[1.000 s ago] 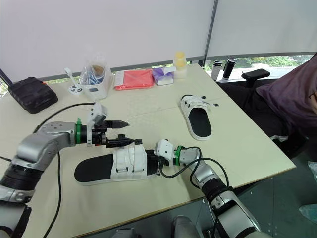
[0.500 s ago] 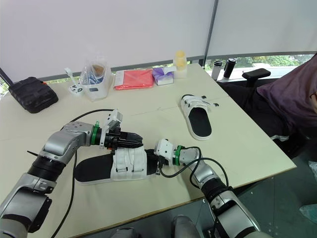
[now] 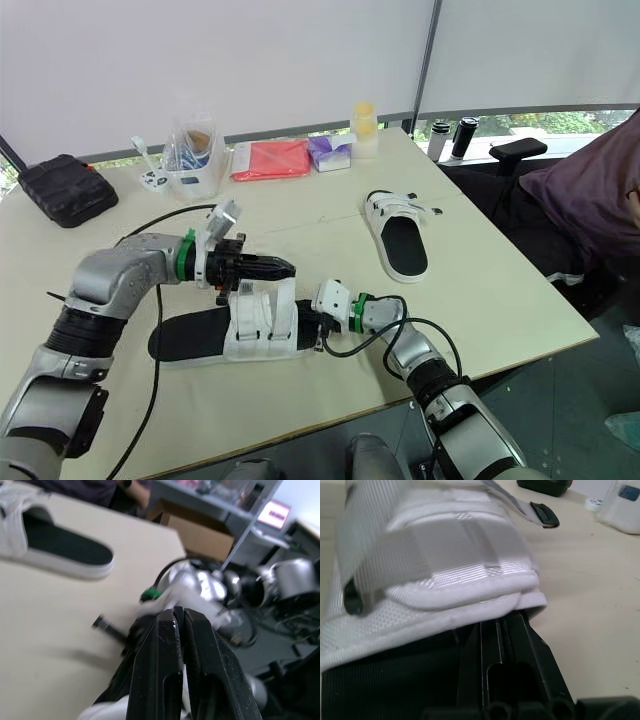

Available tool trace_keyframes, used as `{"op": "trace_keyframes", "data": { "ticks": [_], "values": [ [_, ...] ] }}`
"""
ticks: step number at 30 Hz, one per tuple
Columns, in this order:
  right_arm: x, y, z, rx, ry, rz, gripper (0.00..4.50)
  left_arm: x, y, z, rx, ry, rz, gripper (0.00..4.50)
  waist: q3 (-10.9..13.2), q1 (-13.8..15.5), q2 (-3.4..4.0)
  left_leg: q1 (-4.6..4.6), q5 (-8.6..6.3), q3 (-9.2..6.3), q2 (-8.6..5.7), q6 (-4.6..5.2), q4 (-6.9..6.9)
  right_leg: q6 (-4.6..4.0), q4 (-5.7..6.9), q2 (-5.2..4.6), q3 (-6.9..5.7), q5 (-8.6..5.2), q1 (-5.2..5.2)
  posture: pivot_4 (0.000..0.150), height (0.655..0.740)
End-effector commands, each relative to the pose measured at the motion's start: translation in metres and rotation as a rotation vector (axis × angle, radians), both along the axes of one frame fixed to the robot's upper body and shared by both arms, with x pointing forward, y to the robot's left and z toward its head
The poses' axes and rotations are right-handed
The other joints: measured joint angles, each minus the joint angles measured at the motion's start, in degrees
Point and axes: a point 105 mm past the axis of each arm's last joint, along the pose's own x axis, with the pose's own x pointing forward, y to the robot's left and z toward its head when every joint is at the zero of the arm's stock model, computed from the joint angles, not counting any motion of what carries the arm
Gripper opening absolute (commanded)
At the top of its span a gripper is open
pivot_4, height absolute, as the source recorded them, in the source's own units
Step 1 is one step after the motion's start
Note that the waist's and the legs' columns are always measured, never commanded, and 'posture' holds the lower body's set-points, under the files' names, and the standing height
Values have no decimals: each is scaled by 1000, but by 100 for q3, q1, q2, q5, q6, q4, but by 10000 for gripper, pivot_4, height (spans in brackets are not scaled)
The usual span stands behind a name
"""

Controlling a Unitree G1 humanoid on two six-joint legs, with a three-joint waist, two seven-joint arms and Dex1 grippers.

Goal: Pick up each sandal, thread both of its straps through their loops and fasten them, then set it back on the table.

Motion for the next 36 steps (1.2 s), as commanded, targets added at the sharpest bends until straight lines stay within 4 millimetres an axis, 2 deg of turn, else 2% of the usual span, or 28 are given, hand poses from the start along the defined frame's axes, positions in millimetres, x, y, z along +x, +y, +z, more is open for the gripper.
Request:
{"op": "trace_keyframes", "data": {
  "ticks": [1, 5, 14, 23, 26, 29, 33, 35, 36],
  "values": [
    [-22, -46, -89, -278, 279, -112, 0, 11, 12, 17, -23, -106, 84, 480, 2, 1, 4, 0, 0, -1, -1, 0, 0, 0, 0, 2, 0, 0, 0, 1500, 7400],
    [-22, -45, -90, -280, 280, -110, 0, 25, 17, 6, 10, -114, 145, 480, 9, 7, 0, -1, 0, -1, -2, 0, 1, 0, 1, 2, 0, 0, -1, 1500, 7400],
    [-21, -46, -89, -282, 277, -112, 0, 52, 26, -38, 150, -114, 192, 480, 9, 25, -1, -1, 0, 0, -4, 0, 2, 0, 4, 2, 0, 0, -2, 1500, 7400],
    [-23, -47, -91, -280, 280, -116, 0, 59, 37, -77, 347, -141, 143, 480, -5, 41, 5, 4, 1, 0, -3, 0, 2, 1, 7, 1, 0, 1, 2, 1500, 7400],
    [-23, -47, -90, -279, 279, -119, 0, 63, 38, -81, 361, -148, 153, 480, -15, 47, 11, 6, 1, 0, -3, 0, 2, 1, 8, 1, 0, 1, 5, 1500, 7400],
    [-23, -48, -91, -279, 279, -121, 0, 68, 39, -81, 362, -156, 173, 9894, -18, 48, 12, 8, 1, 0, -2, 1, 2, 1, 8, 1, 0, 1, 7, 1500, 7400],
    [-24, -49, -91, -280, 280, -120, 0, 71, 39, -77, 345, -170, 191, 28868, -20, 43, 1, 7, 1, -2, -2, 1, 2, 2, 10, 3, -1, 1, 7, 1500, 7400],
    [-23, -49, -90, -278, 278, -124, 0, 73, 39, -70, 316, -177, 211, 39272, -21, 43, 2, 7, 1, -2, -1, 1, 2, 3, 11, 1, -1, 2, 7, 1500, 7400],
    [-22, -50, -89, -274, 273, -126, 0, 75, 40, -65, 287, -174, 233, 42895, -21, 43, 2, 8, 1, -2, -1, 1, 2, 3, 12, 1, 0, 2, 7, 1500, 7400]
  ]
}}
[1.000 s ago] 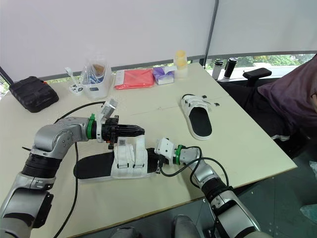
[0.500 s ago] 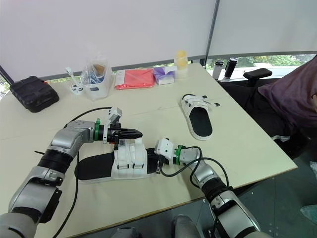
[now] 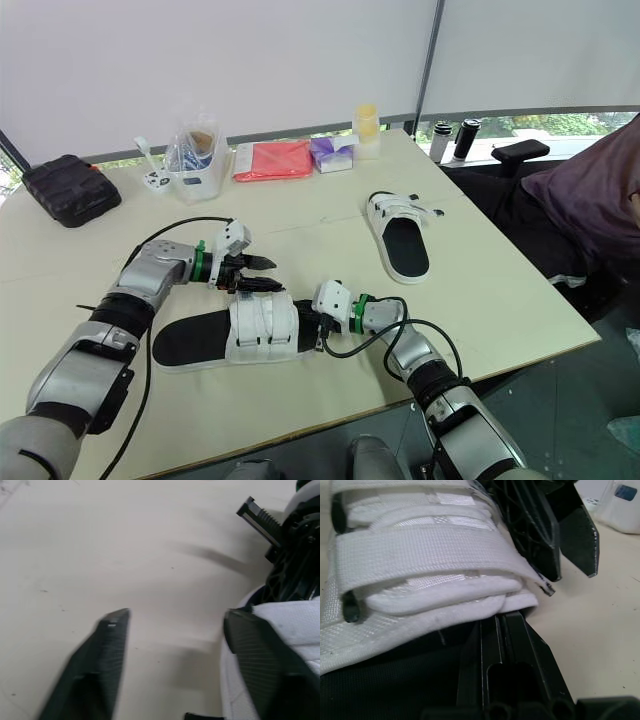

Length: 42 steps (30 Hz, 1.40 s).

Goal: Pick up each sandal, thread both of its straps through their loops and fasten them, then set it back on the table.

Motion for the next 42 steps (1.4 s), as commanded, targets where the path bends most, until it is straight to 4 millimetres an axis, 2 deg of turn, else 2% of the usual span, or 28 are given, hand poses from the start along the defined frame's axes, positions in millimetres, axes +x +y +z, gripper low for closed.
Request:
{"op": "trace_keyframes", "data": {
  "ticks": [1, 4, 7, 11, 13, 15, 18, 21, 23, 27, 31, 36, 42],
  "values": [
    [-19, -51, -82, -258, 259, -124, 0, 9, 3, 33, -116, -51, 64, 44388, 1, 2, 0, 0, 0, -1, 0, 0, 0, 0, 1, 0, 0, 0, 0, 1500, 7400],
    [-14, -58, -67, -218, 216, -147, 0, 7, 13, 63, -263, -48, 130, 44388, 13, 11, -1, -3, 0, -4, 0, 0, 0, 1, 2, 0, 0, 0, -2, 1500, 7400],
    [-14, -66, -49, -181, 178, -150, 0, -11, 25, 76, -327, -21, 144, 44388, 31, 58, 26, -10, 0, -17, -6, 0, 0, 2, 4, -13, 0, 1, -6, 1500, 7400],
    [-24, -77, -10, -131, 98, -145, 0, -55, 39, 65, -280, 45, 140, 44388, 42, 189, 49, -52, -1, -86, -77, -1, -2, 29, 23, -61, 17, 4, -57, 1500, 7400],
    [-30, -81, 1, -134, 76, -143, 0, -69, 40, 61, -275, 70, 147, 44388, 51, 306, 44, -122, -2, -102, -124, -2, 13, 28, 49, -106, 17, 4, -131, 1500, 7400],
    [-35, -89, 15, -143, 54, -147, 0, -82, 39, 60, -293, 99, 153, 44388, 65, 422, 30, -224, -9, -128, -158, -23, 88, 31, 57, -131, 8, 3, -191, 1500, 7400],
    [-44, -104, 41, -169, 9, -151, 0, -104, 34, 60, -321, 147, 151, 44388, 107, 522, 21, -290, -26, -134, -205, 6, 131, 33, 49, -185, -1, 5, -217, 1500, 7400],
    [-50, -116, 56, -201, -18, -168, 0, -114, 26, 58, -346, 182, 169, 44388, 168, 581, 19, -314, -55, -129, -243, 55, 178, 51, 45, -224, 0, 0, -215, 1500, 7400],
    [-55, -123, 65, -222, -34, -183, 0, -121, 20, 57, -379, 219, 167, 44388, 198, 580, 10, -317, -60, -129, -264, 63, 188, 88, 43, -248, 0, -2, -209, 1500, 7400],
    [-61, -134, 83, -243, -65, -225, 0, -134, 8, 50, -404, 284, 153, 44388, 262, 561, 1, -317, -61, -125, -263, 65, 190, 107, 45, -249, 0, -5, -211, 1500, 7400],
    [-69, -141, 102, -251, -92, -276, 0, -137, 0, 42, -421, 337, 148, 44388, 276, 564, 2, -316, -61, -119, -258, 65, 188, 109, 47, -246, 1, -6, -214, 1500, 7400],
    [-73, -150, 109, -261, -93, -336, 0, -133, -9, 36, -438, 380, 128, 44388, 279, 576, -4, -317, -59, -118, -262, 62, 197, 109, 48, -248, -1, -5, -208, 1500, 7400],
    [-76, -151, 108, -251, -83, -379, 0, -118, -44, 23, -482, 472, 27, 44388, 279, 573, -6, -317, -58, -116, -268, 62, 216, 115, 53, -248, -2, -1, -201, 1500, 7400]
  ]
}}
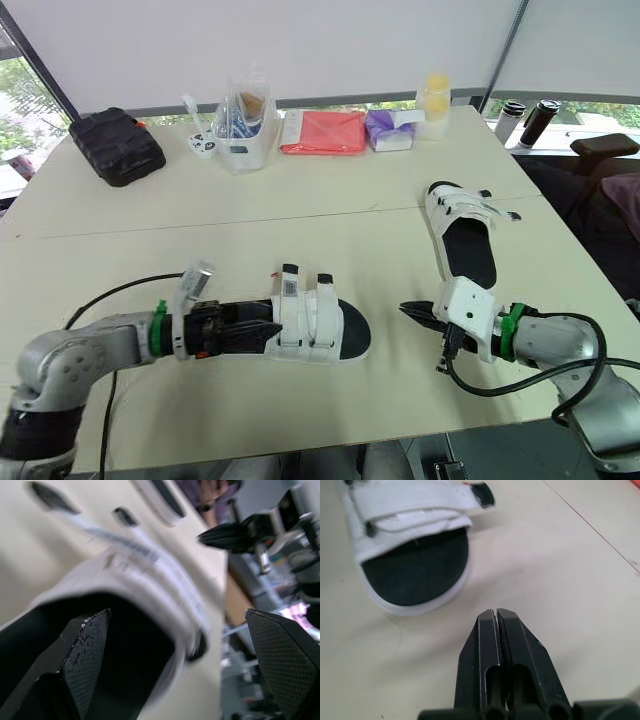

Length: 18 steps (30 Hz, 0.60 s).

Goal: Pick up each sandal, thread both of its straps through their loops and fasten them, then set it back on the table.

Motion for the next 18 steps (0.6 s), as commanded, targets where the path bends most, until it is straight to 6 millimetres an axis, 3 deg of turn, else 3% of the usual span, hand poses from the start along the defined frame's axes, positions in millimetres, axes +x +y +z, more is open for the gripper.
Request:
{"op": "trace_keyframes", "data": {
  "ticks": [1, 4, 6, 9, 14, 18],
  "values": [
    [-3, 4, 7, 3, -36, 1, 0, 12, -17, -8, -16, 4, -34, 44388, 0, -19, 0, 1, 0, 1, 0, 0, 0, 1, 1, 0, 1, 1, 1, 1500, 7400],
    [-7, 7, 6, 8, -37, -8, 0, 27, -35, -11, -56, 2, -63, 44388, 0, -8, 0, 3, 1, 8, -2, -1, 2, 2, 4, 3, 2, 2, 1, 1500, 7400],
    [-8, 7, 6, 8, -41, -20, 0, 29, -42, -10, -66, -5, -83, 39174, -2, -7, 0, 4, 2, 15, -3, -4, 4, 2, 6, 3, 1, 2, 2, 1500, 7400],
    [-8, 7, 5, 11, -42, -33, 0, 30, -49, -13, -67, -9, -114, 26637, -2, -10, 0, 1, 2, 12, -2, -3, 17, 6, 8, 3, 2, 5, 2, 1500, 7400],
    [-10, 9, 2, 21, -34, -39, 0, 29, -52, -14, -71, -18, -135, 1079, -3, -1, 3, 0, -1, 3, -3, 2, 40, 15, 9, 1, 3, 10, 15, 1500, 7400],
    [-6, 6, -1, 27, -30, -55, 0, 43, -37, 6, -60, -122, -103, 471, -4, -9, 4, 3, -2, 3, -3, 5, 59, 20, 10, 2, 3, 13, 27, 1500, 7400]
  ]
}}
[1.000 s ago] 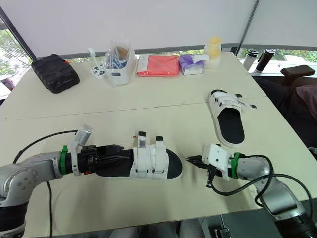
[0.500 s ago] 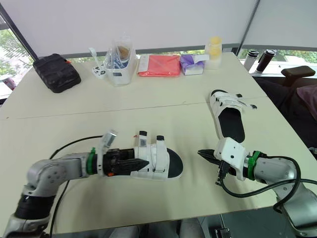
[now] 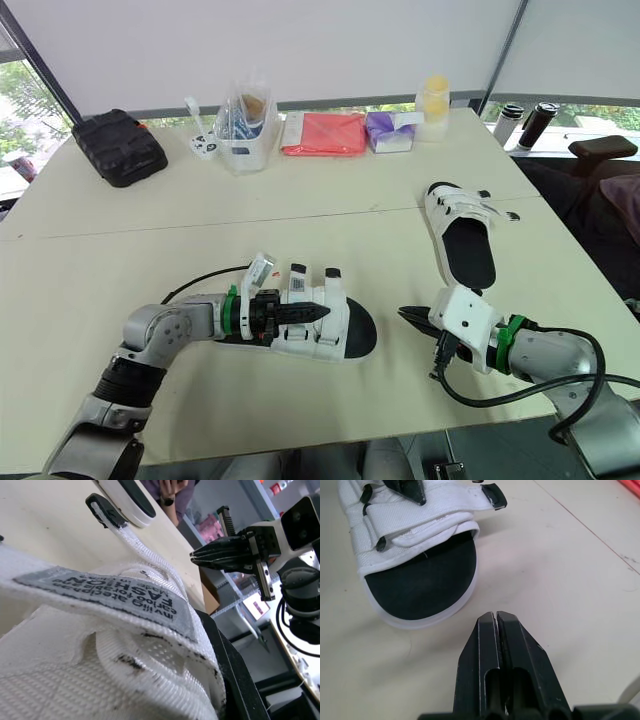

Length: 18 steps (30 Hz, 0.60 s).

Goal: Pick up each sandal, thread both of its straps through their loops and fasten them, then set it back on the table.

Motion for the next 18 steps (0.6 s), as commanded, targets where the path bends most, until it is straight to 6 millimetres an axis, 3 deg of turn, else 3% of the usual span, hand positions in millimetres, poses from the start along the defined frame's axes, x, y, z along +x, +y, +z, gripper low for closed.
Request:
{"op": "trace_keyframes", "data": {
  "ticks": [1, 4, 8, 14, 18],
  "values": [
    [3, -1, 4, 0, -28, -6, 0, 25, 20, 37, -40, -146, 71, 471, 1, -3, -1, 1, 1, 0, 0, -1, 2, 4, 3, 1, 0, 2, 1, 1500, 7400],
    [7, -3, 3, 3, -25, -9, 0, 49, 33, 68, -96, -206, 153, 471, 5, -9, -8, -1, 5, 10, -2, -1, 8, 1, 6, 10, -2, 17, 2, 1500, 7400],
    [17, 3, 3, 26, -35, 4, 0, 100, 22, 90, -160, -234, 419, 471, 3, 13, -5, 7, 12, 12, 0, -13, 14, 6, 4, 19, -2, 28, 11, 1500, 7400],
    [28, 15, 1, 57, -51, 23, 0, 146, 1, 97, -287, -119, 810, 471, 3, -12, -12, -4, 6, 9, -10, -3, 21, 21, -7, 1, 3, 38, 4, 1500, 7400],
    [31, 23, -1, 78, -54, 33, 0, 163, 11, 79, -367, 6, 1189, 471, 5, -4, -16, -23, 5, 20, -8, -1, 15, 22, -6, 1, 18, 39, -30, 1500, 7400]
  ]
}}
